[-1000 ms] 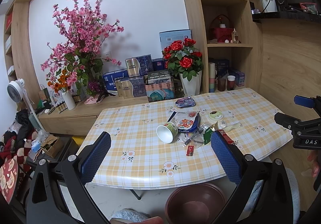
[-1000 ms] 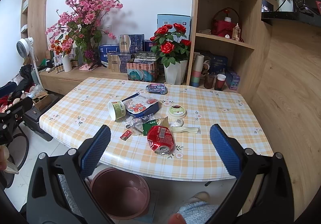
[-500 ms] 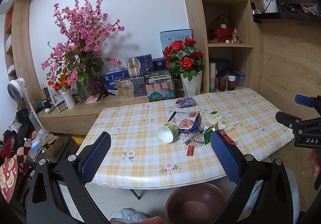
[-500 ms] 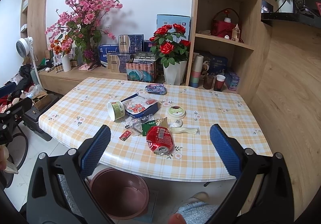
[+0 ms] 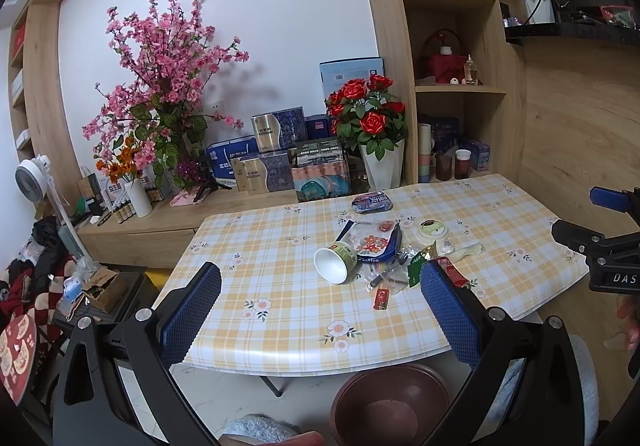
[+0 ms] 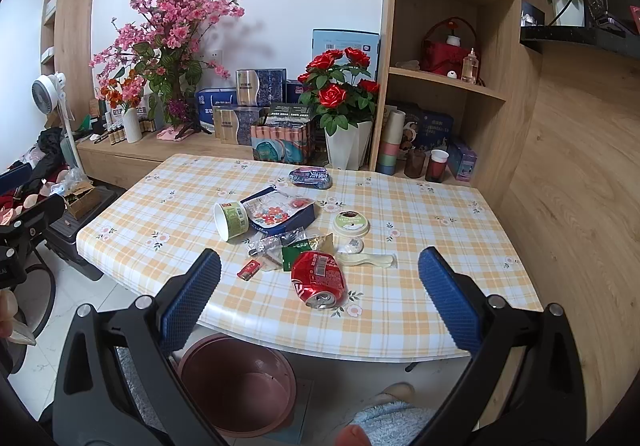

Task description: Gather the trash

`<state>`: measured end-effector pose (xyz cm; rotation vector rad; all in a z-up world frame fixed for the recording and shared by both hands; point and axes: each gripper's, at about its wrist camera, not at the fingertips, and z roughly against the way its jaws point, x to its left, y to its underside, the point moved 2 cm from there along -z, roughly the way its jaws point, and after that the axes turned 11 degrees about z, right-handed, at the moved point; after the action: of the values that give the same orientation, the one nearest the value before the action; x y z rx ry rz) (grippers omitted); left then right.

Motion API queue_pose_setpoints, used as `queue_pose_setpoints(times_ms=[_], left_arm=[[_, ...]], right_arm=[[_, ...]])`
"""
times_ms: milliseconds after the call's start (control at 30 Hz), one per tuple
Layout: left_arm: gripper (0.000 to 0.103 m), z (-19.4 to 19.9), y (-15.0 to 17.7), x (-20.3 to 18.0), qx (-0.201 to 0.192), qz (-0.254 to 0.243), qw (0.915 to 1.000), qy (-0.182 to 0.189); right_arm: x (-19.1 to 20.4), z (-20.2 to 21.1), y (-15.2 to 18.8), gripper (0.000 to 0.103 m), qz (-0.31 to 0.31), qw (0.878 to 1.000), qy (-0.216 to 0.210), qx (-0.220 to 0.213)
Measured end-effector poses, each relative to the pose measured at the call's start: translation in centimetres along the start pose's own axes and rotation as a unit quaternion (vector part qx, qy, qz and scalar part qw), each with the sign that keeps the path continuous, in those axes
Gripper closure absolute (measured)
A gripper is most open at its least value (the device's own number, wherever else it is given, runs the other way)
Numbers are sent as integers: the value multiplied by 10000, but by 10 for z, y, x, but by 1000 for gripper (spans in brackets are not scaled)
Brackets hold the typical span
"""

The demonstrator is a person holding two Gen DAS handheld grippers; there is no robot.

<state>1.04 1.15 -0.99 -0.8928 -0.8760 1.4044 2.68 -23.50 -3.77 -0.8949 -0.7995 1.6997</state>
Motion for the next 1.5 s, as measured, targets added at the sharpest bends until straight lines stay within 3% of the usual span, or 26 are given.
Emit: queue_pose_setpoints(times_ms=[1100, 1500], left_arm=[[5, -12, 1, -2, 55, 16, 10000, 7], [5, -51, 23, 3, 468, 285, 9985, 39]], right_arm=[[0, 1, 3, 6, -68, 10000, -5, -39], [4, -34, 22, 6, -107, 9991, -65, 408]])
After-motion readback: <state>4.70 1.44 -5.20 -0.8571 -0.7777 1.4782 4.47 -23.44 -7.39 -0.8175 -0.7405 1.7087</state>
